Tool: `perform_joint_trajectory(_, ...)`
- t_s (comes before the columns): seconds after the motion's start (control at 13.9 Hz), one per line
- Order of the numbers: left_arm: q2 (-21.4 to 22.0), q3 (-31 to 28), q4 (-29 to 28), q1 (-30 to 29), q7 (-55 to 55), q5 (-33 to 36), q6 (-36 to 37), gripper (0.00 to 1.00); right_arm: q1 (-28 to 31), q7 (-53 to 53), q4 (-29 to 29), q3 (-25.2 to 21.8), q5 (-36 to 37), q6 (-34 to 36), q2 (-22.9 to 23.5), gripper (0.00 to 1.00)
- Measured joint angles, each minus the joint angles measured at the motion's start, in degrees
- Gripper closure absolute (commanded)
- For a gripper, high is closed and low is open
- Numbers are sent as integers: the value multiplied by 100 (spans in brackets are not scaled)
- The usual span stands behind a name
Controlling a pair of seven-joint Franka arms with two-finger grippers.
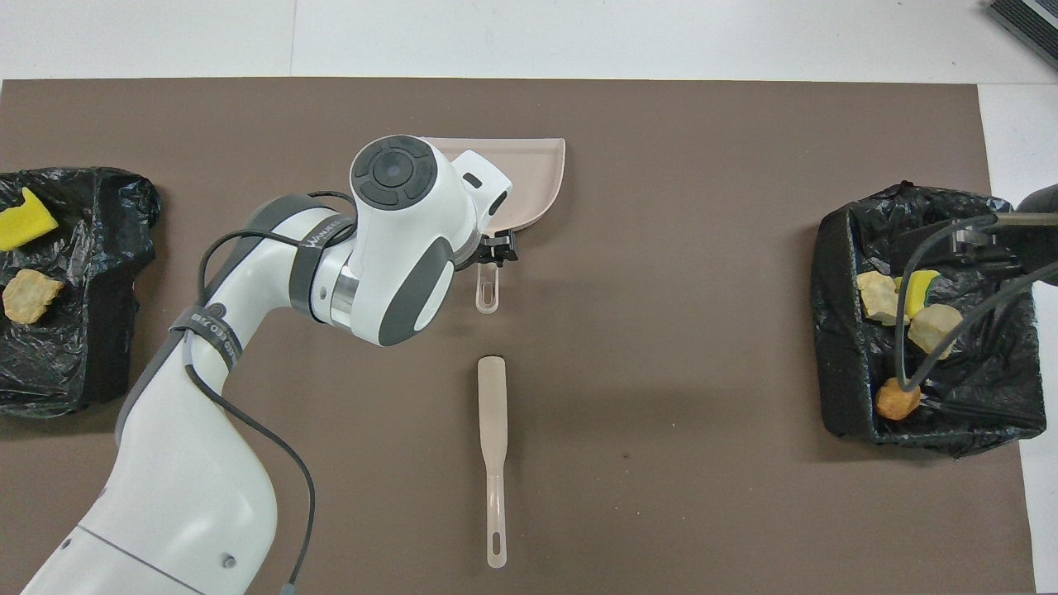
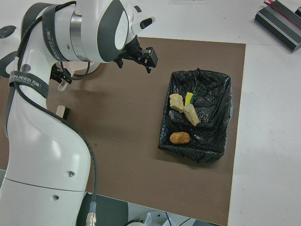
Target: Sweep and dump trash in bin
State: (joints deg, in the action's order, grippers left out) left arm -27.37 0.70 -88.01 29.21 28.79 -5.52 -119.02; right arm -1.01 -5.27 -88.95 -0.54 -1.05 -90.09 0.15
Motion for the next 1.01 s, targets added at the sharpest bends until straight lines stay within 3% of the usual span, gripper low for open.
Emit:
perform_joint_trajectory(0.22,467,-24,9,-466,-145,0,411,0,0,0,0,0,0,0,0,0)
perform_joint_trajectory(0.58,1302,-66,18,-1523,-1980,1,1376,0,0,0,0,0,0,0,0,0)
perform_joint_trajectory(1.01,2369,-77,15,-1962,-2353,123,3074,0,0,0,0,0,0,0,0,0)
